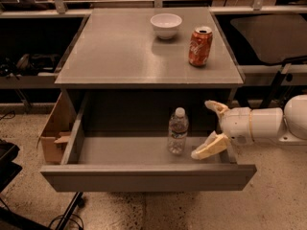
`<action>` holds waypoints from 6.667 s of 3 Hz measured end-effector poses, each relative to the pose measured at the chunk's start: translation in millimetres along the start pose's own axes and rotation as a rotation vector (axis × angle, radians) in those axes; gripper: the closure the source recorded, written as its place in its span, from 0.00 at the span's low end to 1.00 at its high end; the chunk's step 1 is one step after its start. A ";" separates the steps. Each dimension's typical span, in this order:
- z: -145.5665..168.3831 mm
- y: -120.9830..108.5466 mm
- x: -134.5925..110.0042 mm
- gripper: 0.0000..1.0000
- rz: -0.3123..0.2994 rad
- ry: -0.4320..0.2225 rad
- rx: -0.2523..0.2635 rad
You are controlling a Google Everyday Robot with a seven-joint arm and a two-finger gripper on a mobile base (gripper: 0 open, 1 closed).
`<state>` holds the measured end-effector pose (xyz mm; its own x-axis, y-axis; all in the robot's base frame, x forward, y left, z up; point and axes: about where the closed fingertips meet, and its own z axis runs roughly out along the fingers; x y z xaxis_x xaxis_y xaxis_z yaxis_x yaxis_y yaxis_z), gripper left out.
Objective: Pick water bottle from top drawer and place on counter
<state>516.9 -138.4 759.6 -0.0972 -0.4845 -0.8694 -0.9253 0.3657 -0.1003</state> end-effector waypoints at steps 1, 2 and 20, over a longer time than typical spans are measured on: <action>18.4 -4.1 2.4 0.00 -0.018 -0.087 0.008; 37.3 -8.4 -0.5 0.00 -0.034 -0.145 -0.001; 247.4 -184.3 -350.2 1.00 0.121 -0.392 0.071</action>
Offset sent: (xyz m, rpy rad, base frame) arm 0.0339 0.0383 -0.0233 0.1724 -0.1127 0.0482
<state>812.2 160.5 962.8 -0.0444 -0.1002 -0.9940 -0.8867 0.4622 -0.0070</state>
